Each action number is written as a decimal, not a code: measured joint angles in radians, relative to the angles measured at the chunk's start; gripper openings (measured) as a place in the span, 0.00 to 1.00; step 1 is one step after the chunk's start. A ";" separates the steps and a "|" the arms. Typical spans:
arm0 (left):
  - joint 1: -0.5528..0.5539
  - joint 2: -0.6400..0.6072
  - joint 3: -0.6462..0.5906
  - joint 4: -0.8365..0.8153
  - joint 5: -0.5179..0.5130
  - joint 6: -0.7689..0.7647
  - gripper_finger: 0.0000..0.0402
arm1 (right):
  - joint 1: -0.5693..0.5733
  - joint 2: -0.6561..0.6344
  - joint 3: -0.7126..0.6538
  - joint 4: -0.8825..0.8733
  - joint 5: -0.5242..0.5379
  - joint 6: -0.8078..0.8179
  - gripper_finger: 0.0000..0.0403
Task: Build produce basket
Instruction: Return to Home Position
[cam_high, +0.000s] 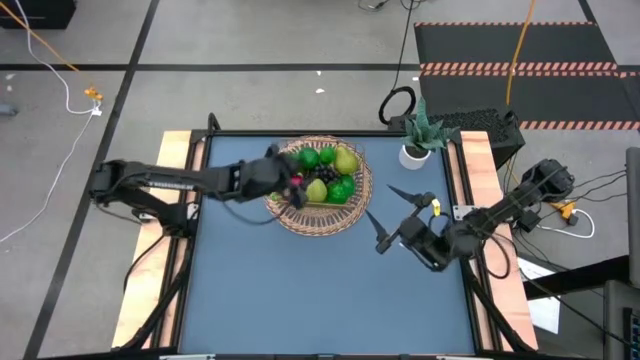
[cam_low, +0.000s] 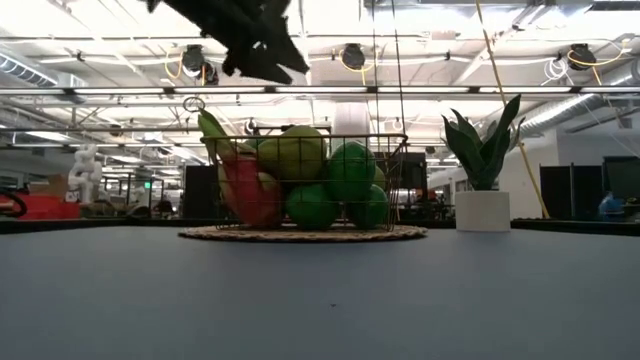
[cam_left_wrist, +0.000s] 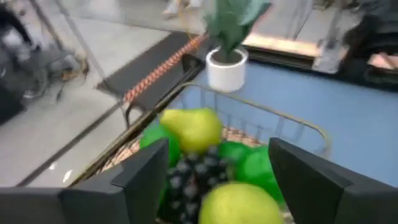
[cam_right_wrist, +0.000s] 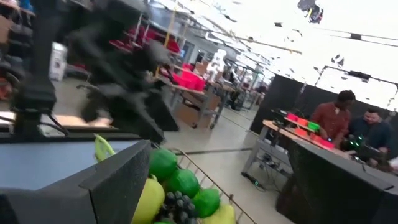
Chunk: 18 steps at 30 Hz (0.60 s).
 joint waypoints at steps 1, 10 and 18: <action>-0.014 -0.032 -0.050 0.043 -0.005 0.010 0.66 | -0.010 0.000 0.000 -0.032 -0.002 0.029 0.93; -0.096 -0.319 -0.452 0.350 0.084 0.083 0.44 | -0.109 -0.005 -0.048 -0.341 -0.724 0.505 0.93; -0.140 -0.584 -0.749 0.536 0.135 0.128 0.28 | -0.144 -0.165 -0.201 -0.335 -0.747 0.544 0.93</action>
